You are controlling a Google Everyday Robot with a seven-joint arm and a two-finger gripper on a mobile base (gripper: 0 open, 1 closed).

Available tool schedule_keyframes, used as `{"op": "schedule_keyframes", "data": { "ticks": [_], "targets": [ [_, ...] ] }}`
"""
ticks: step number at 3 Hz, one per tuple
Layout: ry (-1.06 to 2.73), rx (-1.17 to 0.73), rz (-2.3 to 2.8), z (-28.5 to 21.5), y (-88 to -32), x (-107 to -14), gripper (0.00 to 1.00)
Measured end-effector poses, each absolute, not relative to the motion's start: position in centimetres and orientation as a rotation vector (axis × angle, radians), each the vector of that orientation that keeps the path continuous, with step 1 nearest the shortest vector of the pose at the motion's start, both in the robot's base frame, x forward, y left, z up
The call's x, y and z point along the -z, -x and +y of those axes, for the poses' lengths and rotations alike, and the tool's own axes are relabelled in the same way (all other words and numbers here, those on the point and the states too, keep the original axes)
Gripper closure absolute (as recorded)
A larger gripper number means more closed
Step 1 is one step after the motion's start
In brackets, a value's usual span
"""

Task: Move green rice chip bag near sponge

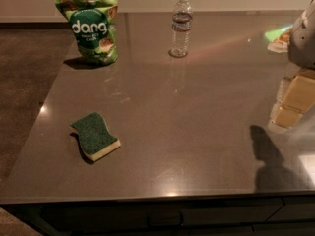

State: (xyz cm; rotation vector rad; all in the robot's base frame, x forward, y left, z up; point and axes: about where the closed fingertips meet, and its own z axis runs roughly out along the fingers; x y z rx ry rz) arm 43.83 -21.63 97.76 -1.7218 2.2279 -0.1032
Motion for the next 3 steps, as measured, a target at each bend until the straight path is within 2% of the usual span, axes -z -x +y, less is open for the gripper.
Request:
{"op": "schedule_keyframes", "data": {
  "ticks": [2, 3],
  "targets": [
    [1.724, 0.098, 2.234, -21.2, -44.4, -97.7, 0.00],
    [1.677, 0.063, 2.238, -19.8, -47.2, -96.9, 0.00]
  ]
}}
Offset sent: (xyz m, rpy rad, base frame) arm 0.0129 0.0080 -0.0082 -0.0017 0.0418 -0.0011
